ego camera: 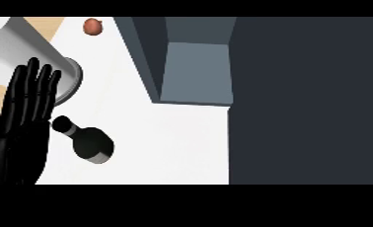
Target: Pick up the wine, place it into the cabinet and close the cabinet
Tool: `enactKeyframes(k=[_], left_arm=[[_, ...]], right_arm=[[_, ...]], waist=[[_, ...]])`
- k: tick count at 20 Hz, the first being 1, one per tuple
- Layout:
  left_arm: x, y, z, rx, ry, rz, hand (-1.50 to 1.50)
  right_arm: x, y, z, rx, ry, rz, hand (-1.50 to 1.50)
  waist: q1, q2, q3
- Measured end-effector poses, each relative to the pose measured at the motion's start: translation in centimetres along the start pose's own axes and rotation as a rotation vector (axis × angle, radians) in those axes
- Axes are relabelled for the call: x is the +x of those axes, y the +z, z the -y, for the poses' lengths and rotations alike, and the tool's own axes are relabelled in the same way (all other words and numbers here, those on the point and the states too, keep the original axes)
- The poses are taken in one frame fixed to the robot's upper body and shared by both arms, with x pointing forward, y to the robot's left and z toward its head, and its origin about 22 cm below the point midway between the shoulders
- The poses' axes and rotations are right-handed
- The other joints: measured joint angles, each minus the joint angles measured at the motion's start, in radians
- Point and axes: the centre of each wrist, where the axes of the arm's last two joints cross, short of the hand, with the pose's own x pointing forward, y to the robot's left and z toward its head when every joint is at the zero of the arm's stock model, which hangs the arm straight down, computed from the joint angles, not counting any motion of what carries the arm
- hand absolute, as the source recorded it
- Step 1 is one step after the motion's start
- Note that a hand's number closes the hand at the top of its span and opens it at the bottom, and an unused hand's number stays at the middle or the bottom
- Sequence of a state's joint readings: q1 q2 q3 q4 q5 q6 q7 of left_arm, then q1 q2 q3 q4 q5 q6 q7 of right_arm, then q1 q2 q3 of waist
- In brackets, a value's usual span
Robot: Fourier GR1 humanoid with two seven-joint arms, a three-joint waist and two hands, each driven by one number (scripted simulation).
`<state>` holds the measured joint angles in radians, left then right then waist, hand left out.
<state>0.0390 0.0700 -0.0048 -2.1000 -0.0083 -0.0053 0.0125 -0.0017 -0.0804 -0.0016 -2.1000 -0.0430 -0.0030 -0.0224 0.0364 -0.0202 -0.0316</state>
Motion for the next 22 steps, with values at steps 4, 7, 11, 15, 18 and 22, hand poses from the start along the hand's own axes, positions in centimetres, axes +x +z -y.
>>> enactKeyframes(k=[4, 7, 11, 15, 18, 22], left_arm=[[1.2, 0.5, 0.2, -0.047, 0.006, -0.008, -1.5], [1.5, 1.9, 0.9, -0.114, 0.055, -0.044, -1.5], [2.3, 3.7, 2.7, -0.153, 0.208, -0.149, -1.5], [4.1, 4.8, 4.2, -0.176, 0.277, -0.193, -1.5], [5.7, 5.2, 4.8, -0.177, 0.301, -0.207, -1.5], [7.4, 5.1, 5.7, -0.181, 0.31, -0.203, -1.5]], right_arm=[[0.8, 1.0, 0.2, 0.032, 0.001, -0.003, -1.5], [0.9, 2.3, 0.2, 0.076, -0.026, -0.043, -1.5], [2.0, 3.5, 0.1, 0.181, -0.068, -0.122, -1.5], [3.3, 3.8, -0.2, 0.223, -0.088, -0.155, -1.5], [4.8, 3.9, -0.3, 0.242, -0.093, -0.166, -1.5], [5.9, 3.7, -0.1, 0.256, -0.09, -0.176, -1.5]], waist=[[-0.024, 0.011, 0.02], [-0.032, 0.014, 0.026], [-0.035, 0.014, 0.03], [-0.035, 0.016, 0.031], [-0.036, 0.017, 0.031], [-0.037, 0.018, 0.032]])
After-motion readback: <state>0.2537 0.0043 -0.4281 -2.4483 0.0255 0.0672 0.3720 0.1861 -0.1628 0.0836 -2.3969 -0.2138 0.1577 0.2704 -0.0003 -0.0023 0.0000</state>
